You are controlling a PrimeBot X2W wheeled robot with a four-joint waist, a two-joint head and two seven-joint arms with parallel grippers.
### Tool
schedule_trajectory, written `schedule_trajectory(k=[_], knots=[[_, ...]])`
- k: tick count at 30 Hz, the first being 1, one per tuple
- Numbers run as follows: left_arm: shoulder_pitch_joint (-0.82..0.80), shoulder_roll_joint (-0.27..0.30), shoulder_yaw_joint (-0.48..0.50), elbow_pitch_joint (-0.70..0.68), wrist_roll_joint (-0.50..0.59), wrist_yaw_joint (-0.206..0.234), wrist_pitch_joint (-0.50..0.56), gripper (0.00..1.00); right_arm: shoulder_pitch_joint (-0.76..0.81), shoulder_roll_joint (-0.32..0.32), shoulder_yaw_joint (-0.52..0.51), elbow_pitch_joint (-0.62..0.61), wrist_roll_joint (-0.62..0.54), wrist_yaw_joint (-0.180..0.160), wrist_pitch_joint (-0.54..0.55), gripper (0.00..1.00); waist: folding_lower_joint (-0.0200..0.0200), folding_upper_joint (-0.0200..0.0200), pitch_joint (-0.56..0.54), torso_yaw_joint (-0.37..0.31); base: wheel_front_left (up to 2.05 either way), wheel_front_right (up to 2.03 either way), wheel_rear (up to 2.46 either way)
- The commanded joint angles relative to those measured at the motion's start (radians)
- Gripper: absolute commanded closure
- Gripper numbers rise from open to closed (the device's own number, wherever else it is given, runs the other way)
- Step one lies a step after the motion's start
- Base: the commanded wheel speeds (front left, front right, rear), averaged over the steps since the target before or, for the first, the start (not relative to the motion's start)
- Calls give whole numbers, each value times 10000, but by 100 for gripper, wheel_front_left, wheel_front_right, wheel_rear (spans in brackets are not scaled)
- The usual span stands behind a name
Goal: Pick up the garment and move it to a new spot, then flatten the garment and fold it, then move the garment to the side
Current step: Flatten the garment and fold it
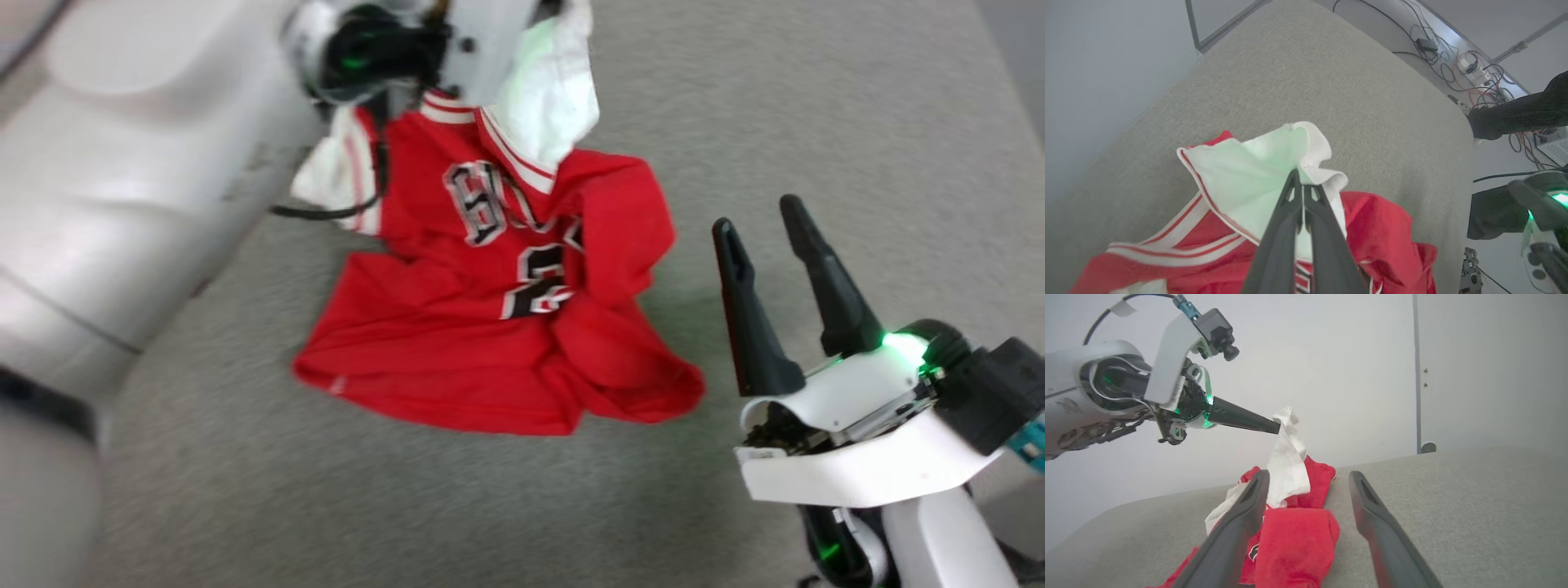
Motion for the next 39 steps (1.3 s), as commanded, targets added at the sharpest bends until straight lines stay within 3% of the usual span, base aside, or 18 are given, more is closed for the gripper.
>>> schedule_trajectory(k=[1,6,9,14,15,16,17,18,29,35,39], knots=[[-89,-184,-54,188,140,-25,-151,100,99,78,108,112,173,2,-171,0,0,0,550,-1036,0,0,0],[31,-806,-351,804,469,-26,-688,100,195,171,400,555,583,2,-615,0,0,0,851,-2010,0,0,0],[381,-836,-559,1090,596,-26,-730,98,207,203,552,780,808,2,-758,0,0,0,850,-2443,0,0,0],[842,-1148,-652,1428,538,-26,-1297,100,135,207,687,934,953,2,-860,0,0,0,901,-2592,0,0,0],[848,-1162,-701,1479,721,-26,-1383,80,78,209,694,934,978,2,-859,0,0,0,925,-2565,0,0,0],[887,-1165,-764,1416,830,-26,-1331,51,15,212,698,935,978,2,-862,0,0,0,939,-2525,0,0,0],[949,-1163,-793,1332,759,-26,-1256,3,-35,211,700,933,965,2,-870,0,0,0,935,-2464,0,0,0],[883,-1145,-804,1262,749,-26,-1219,0,-50,207,629,940,910,2,-873,0,0,0,913,-2354,0,0,0],[-256,-98,-888,646,473,-26,-247,0,5,132,123,781,294,2,-788,0,0,0,338,-630,0,0,0],[-742,1008,-927,1157,213,15,2168,0,-26,25,-93,455,44,2,-366,0,0,0,183,93,0,0,0],[-813,1561,-811,1303,-288,386,3310,0,102,36,-221,280,-37,2,-181,0,0,0,139,258,0,0,0]])
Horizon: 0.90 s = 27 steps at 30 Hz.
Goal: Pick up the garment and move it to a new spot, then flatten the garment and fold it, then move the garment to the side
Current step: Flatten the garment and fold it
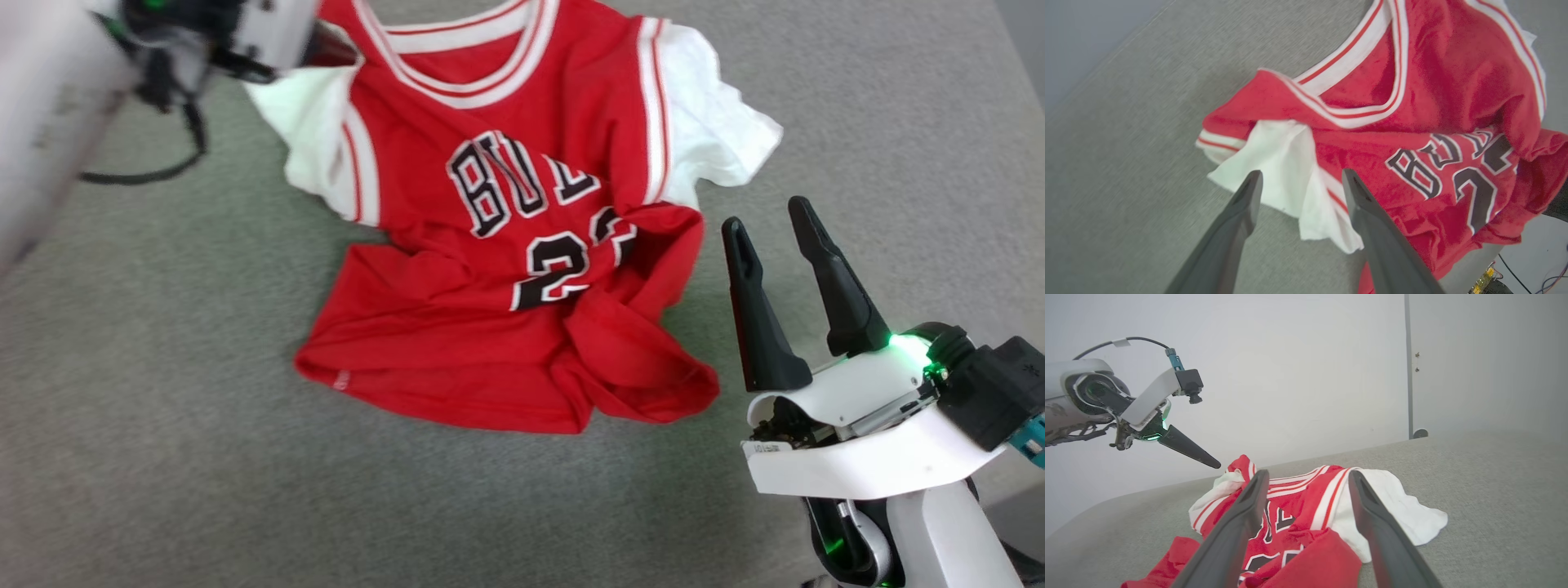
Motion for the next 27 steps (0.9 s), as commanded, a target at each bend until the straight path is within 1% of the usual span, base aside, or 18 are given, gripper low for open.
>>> schedule_trajectory(k=[1,2,3,6,8,12,19,23,27], knots=[[-81,260,19,-53,-82,76,203,0,121,-38,-81,-103,-56,2,74,0,0,-1,-239,348,0,0,0],[-25,412,47,-71,-110,130,234,0,131,-37,-91,-144,-58,2,129,0,0,-1,-234,364,0,0,0],[-25,412,47,-71,-110,130,234,0,131,-37,-91,-144,-58,2,129,0,0,-1,-234,364,0,0,0],[295,658,293,-145,-341,196,-128,0,140,-35,-118,-271,-112,2,220,0,0,-1,-161,413,0,0,0],[520,711,442,-256,-585,136,-202,0,138,-35,-144,-348,-153,2,285,0,0,-1,-101,439,0,0,0],[728,607,694,-567,-986,124,-322,0,113,-48,-220,-502,-219,2,397,0,0,-1,47,475,0,0,0],[939,456,723,-865,-1051,260,-422,0,-11,-18,-133,-637,-309,2,509,0,0,-1,262,377,0,0,0],[988,597,563,-915,-693,167,-598,0,37,-1,-167,-682,-298,2,503,0,0,-1,342,303,0,0,0],[1074,557,617,-963,-809,179,-584,1,55,10,-206,-714,-324,2,507,0,0,-1,421,299,0,0,0]])
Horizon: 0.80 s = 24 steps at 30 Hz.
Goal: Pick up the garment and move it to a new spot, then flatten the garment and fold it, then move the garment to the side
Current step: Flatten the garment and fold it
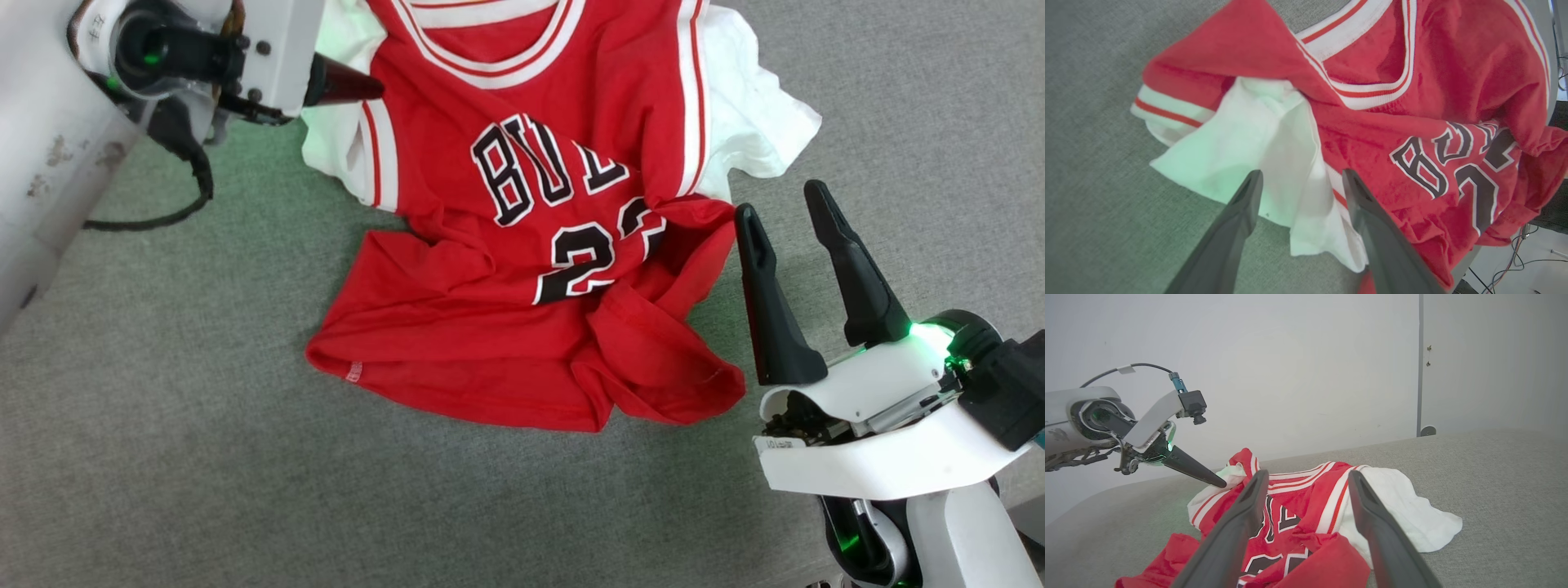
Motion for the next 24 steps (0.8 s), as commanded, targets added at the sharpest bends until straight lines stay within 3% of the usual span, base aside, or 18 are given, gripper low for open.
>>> schedule_trajectory(k=[1,4,5,13,24], knots=[[108,-27,40,-44,-45,-9,-15,19,57,8,-23,-48,-94,2,10,0,0,0,26,21,0,0,0],[143,-74,151,-58,-124,-35,-203,96,23,10,-47,-82,-133,2,71,0,0,0,46,78,0,0,0],[197,-106,210,-43,-206,-43,-280,100,9,11,-64,-96,-163,2,90,0,0,0,40,111,0,0,0],[456,-92,765,91,-575,-248,-1116,100,85,-126,-321,-313,-374,2,427,0,0,0,-280,812,0,0,0],[2073,1383,1531,58,-1175,-487,-2814,100,273,-395,-519,-643,-460,2,1197,0,0,0,-1202,2192,0,0,0]])
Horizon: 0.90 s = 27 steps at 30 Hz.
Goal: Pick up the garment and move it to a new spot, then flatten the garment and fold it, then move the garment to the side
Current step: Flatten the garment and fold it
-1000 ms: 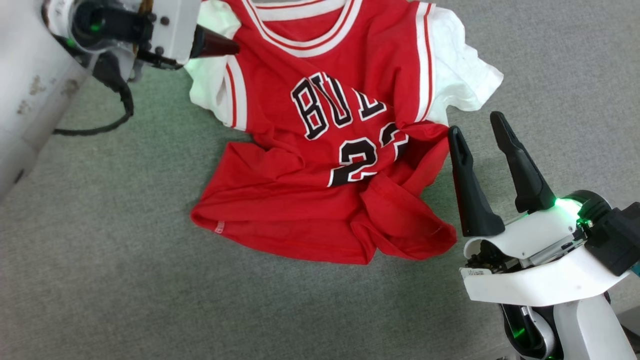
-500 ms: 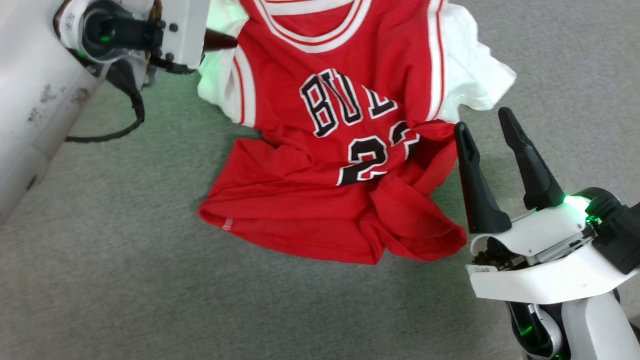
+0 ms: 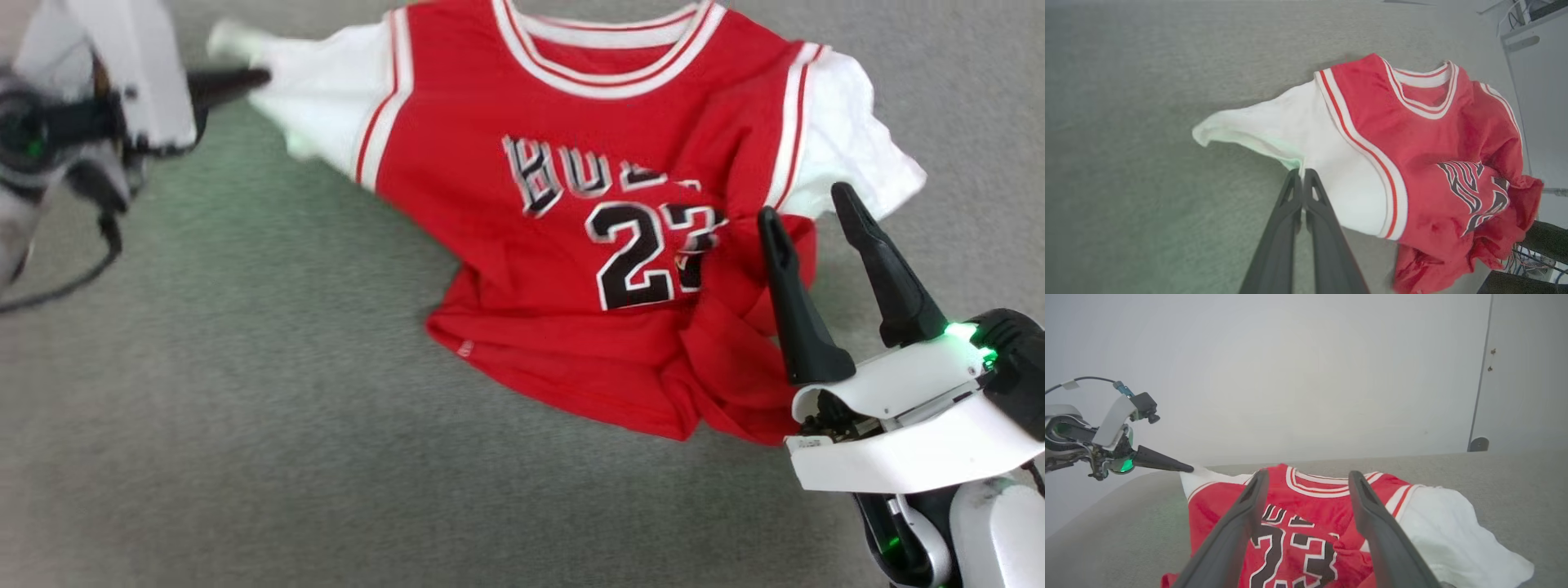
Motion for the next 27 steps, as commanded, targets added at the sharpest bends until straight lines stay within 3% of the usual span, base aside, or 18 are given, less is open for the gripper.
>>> schedule_trajectory(k=[1,7,18,20,21,27], knots=[[414,72,28,-109,-114,-41,-130,100,114,-71,-91,-89,-30,2,94,0,0,0,-508,596,0,0,0],[1598,595,251,-130,-359,-89,-1092,100,274,-140,-266,-365,-93,2,499,0,0,0,-653,943,0,0,0],[2439,641,419,-23,-669,-99,-1583,99,402,-290,-526,-698,-136,2,973,0,0,0,-714,1072,0,0,0],[2476,653,469,-175,-616,-100,-1756,67,363,-354,-514,-653,-139,2,1038,0,0,0,-753,1063,0,0,0],[2537,653,477,-251,-543,-101,-1903,3,332,-423,-508,-598,-144,2,1101,0,0,0,-793,1070,0,0,0],[3042,922,595,-1169,56,-101,-3439,0,-21,-931,-401,-115,40,2,1736,0,0,0,-1055,1178,0,0,0]])
